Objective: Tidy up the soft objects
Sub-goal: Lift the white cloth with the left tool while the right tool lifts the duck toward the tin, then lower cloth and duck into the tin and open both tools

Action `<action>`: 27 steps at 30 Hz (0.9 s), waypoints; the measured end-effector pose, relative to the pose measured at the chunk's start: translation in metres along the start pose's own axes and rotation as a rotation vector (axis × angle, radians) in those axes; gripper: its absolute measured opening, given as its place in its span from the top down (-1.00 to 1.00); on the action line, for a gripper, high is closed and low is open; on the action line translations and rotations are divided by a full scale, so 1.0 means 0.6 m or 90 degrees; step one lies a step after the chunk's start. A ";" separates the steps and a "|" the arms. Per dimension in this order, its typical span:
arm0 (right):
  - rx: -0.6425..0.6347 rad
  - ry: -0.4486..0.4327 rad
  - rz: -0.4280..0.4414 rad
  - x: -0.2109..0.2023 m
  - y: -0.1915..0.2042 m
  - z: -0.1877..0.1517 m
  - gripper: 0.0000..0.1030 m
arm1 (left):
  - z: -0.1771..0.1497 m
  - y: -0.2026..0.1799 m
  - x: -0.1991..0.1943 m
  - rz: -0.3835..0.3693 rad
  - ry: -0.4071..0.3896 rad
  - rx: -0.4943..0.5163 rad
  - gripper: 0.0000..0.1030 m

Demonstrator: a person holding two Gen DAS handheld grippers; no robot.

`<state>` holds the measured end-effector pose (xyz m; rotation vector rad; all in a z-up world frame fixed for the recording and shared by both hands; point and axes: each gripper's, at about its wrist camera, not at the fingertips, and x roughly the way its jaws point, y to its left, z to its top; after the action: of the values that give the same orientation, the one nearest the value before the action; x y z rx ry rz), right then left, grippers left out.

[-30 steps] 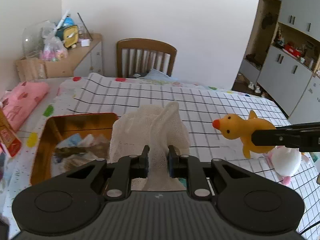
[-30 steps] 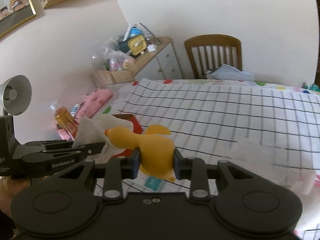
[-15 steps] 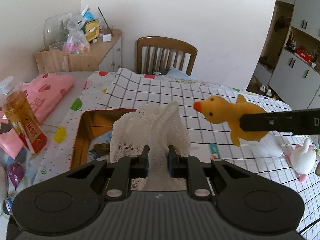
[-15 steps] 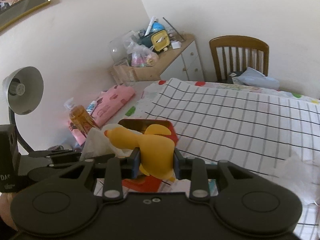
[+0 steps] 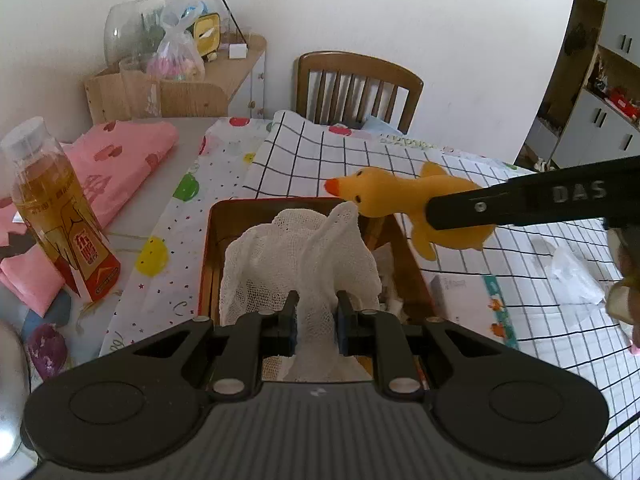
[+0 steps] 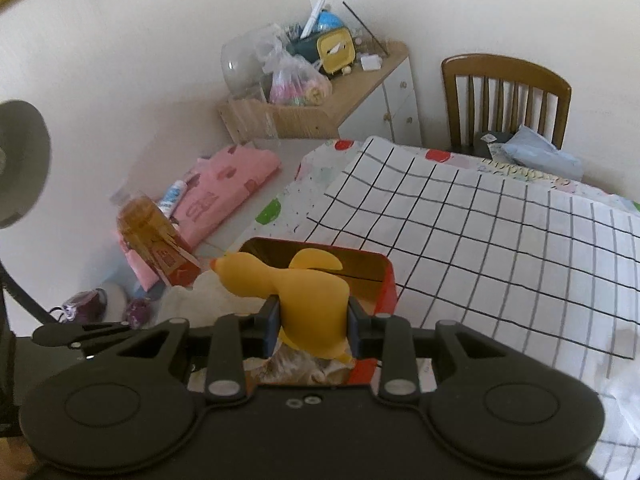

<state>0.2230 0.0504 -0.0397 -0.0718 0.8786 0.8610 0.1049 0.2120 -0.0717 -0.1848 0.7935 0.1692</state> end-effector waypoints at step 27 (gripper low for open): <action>-0.021 0.083 -0.068 0.158 0.001 0.003 0.28 | -0.003 0.010 0.099 -0.014 0.067 0.052 0.67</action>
<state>0.2555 0.1112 -0.1050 -0.2038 0.9738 0.7775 0.1436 0.2224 -0.1163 -0.1256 0.9005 0.1070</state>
